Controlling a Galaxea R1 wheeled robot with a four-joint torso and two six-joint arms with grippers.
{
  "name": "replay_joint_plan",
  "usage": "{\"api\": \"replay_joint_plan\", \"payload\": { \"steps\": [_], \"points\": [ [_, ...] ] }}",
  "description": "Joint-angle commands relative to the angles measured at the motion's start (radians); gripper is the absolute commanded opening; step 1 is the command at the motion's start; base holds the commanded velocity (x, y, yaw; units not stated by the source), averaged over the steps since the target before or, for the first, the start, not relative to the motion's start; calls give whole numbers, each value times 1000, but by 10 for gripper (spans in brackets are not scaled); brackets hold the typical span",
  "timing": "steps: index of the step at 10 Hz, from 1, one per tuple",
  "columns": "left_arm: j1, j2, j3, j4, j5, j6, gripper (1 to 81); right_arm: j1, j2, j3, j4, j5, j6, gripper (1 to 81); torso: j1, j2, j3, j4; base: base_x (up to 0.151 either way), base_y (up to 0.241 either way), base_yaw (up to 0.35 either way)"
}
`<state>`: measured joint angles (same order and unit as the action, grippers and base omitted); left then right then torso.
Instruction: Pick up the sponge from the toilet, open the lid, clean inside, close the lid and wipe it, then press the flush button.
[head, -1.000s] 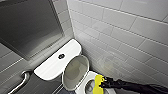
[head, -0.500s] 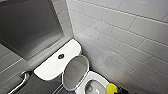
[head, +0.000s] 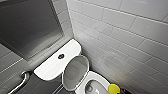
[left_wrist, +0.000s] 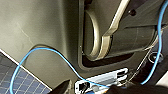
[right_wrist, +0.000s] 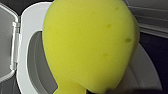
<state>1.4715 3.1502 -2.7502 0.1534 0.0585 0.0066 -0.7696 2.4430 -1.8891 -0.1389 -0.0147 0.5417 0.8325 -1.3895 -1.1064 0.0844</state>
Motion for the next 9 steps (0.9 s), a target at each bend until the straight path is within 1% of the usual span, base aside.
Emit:
{"api": "replay_joint_plan", "payload": {
  "steps": [1, 3, 5, 6, 8, 9],
  "points": [
    [30, 5, 6, -8, 92, 9, 811, 80, -115, -25, 25, -15, 4, 10, 0, 0, 0, 0, 0, 0, 0],
    [30, 5, 6, -8, 92, 9, 811, 29, -114, -33, 28, -11, 6, 10, 0, 0, 0, 0, 0, 0, 0],
    [30, 5, 6, -5, 90, 9, 811, -35, -105, -31, 31, 13, 6, 10, 0, 0, 0, 0, 0, 0, 0],
    [30, 5, 6, -3, 90, 9, 811, -43, -98, -20, 32, 10, 6, 10, 0, 0, 0, 0, 0, 0, 0],
    [30, 5, 6, -3, 89, 9, 811, -41, -71, -16, 19, -7, 0, 10, 0, 0, 0, 0, 0, 0, 0],
    [30, 5, 6, -2, 89, 10, 811, -32, -59, -7, -1, -59, -2, 10, 0, 0, 0, 0, 0, 0, 0]
  ]
}}
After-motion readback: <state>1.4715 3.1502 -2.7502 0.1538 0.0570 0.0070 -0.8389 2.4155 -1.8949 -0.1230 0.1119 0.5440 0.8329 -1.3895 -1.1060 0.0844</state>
